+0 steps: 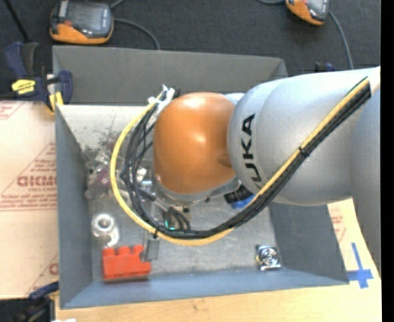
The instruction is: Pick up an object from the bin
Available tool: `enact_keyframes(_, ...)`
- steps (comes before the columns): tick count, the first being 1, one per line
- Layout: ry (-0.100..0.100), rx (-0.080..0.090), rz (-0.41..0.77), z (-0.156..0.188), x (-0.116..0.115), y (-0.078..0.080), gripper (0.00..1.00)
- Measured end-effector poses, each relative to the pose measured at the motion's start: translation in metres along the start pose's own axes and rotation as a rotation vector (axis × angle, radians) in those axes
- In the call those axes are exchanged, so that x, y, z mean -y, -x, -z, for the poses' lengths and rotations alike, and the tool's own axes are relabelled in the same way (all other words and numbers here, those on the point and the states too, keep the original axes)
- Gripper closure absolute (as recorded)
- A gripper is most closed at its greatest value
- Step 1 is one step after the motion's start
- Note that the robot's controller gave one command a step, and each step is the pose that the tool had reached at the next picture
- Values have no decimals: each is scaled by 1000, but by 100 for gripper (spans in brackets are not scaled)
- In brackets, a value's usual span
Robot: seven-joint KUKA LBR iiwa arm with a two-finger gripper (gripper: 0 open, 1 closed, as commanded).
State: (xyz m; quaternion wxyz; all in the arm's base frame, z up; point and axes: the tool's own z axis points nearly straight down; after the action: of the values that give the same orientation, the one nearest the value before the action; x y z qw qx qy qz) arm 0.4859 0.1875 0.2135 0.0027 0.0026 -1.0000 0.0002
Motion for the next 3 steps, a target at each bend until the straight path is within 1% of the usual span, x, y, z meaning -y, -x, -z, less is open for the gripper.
enact_keyframes(1, -1, -1, 77, -98, -7, -11, 0)
enact_keyframes(2, 2, 24, 253, -139, -47, -4, 0)
enact_keyframes(3, 4, 30, 249, -136, -48, -2, 100)
